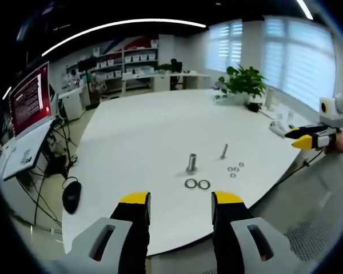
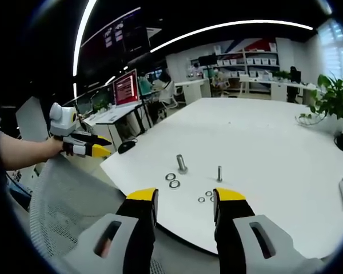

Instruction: Place the washer onto the threaded stud by aligning its center hole with the stud, sliding it down to the base, and recovering from edge contact or off-axis alignment until the washer reaches the visible bottom stop.

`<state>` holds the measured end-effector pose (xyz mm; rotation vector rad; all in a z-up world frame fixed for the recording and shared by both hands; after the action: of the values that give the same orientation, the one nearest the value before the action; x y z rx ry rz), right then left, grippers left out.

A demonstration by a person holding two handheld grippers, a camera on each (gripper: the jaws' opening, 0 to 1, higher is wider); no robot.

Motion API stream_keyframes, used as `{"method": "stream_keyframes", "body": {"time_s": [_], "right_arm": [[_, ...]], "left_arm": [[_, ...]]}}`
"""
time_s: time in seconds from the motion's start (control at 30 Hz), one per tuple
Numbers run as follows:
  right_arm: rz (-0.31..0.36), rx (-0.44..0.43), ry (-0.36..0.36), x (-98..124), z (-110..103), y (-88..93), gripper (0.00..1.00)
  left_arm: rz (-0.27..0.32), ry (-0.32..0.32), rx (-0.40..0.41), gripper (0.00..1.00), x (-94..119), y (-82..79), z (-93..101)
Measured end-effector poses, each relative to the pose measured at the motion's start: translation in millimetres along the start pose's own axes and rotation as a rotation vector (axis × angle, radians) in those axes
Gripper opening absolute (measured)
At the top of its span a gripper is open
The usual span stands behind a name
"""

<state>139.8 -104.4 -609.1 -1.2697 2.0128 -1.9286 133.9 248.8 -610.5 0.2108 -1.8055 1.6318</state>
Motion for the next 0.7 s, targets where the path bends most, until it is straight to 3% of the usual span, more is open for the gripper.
{"method": "stream_keyframes", "body": {"time_s": [0.7], "right_arm": [[-0.012, -0.005, 0.007, -1.3, -0.3, 0.5, 0.41]], "left_arm": [[-0.003, -0.006, -0.002, 0.39, -0.4, -0.7, -4.2]]}}
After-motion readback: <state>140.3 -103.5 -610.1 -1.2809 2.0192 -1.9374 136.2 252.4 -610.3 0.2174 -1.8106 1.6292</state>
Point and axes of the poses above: the point that each gripper's makers call its tool centre point, and the gripper's own axes: x roughly backward along the fingers, z roughly to its right, y roughly out of its underside, the point moved 10 cm from there along x, roughly backward along the fingers, and after that the axes turned 1 degree about -x, right-handed, at the moved point
